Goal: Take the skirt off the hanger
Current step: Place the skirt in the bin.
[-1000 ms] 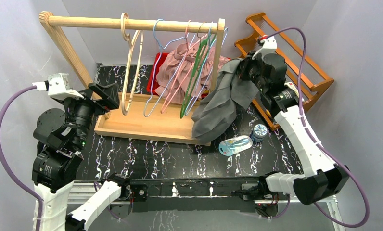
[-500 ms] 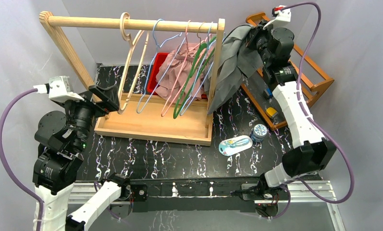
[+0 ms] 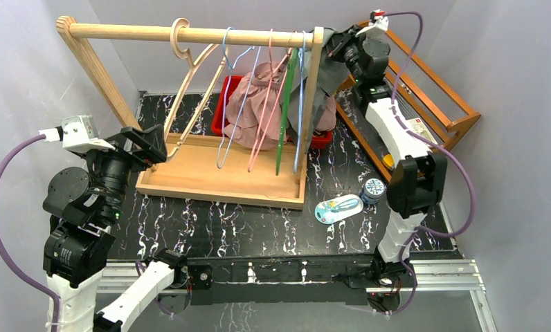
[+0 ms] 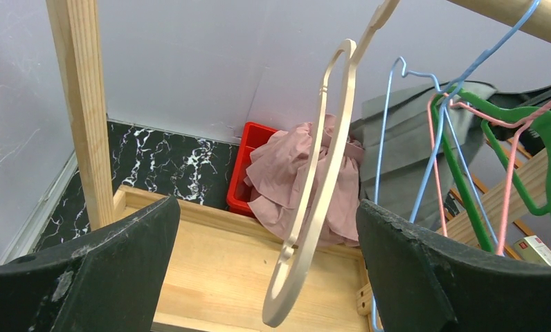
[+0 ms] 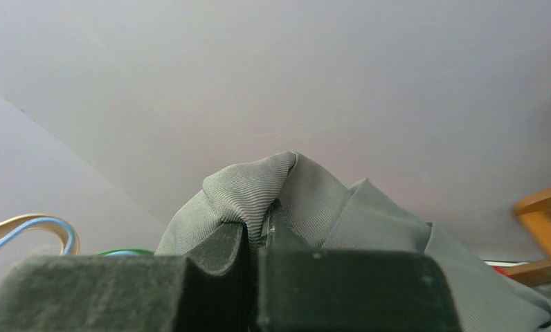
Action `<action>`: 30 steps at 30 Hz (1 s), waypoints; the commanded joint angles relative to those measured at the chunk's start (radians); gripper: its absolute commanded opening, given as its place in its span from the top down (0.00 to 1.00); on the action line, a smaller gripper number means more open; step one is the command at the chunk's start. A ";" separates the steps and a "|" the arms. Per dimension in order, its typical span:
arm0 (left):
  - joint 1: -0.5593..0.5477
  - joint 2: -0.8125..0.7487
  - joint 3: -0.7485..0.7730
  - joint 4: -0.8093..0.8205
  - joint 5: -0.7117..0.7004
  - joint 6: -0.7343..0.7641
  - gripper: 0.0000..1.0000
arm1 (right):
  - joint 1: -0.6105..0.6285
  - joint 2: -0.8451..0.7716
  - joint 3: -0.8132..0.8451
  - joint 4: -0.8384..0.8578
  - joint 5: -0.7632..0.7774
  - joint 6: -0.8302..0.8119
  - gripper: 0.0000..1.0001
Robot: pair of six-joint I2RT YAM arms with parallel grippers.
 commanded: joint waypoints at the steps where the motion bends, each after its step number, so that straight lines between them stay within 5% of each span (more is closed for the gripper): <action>1: -0.002 0.008 0.018 0.008 -0.014 0.004 0.02 | 0.037 0.079 0.060 0.265 -0.010 0.224 1.00; 7: -0.001 0.018 0.018 0.005 -0.009 -0.006 0.02 | 0.117 0.212 0.174 0.241 0.068 0.377 1.00; 22: -0.001 0.025 0.015 0.001 0.000 -0.030 0.02 | 0.247 0.290 0.361 0.010 0.554 0.562 1.00; 30: -0.001 0.031 0.011 0.000 0.009 -0.035 0.02 | 0.299 0.314 0.306 -0.087 0.719 0.479 1.00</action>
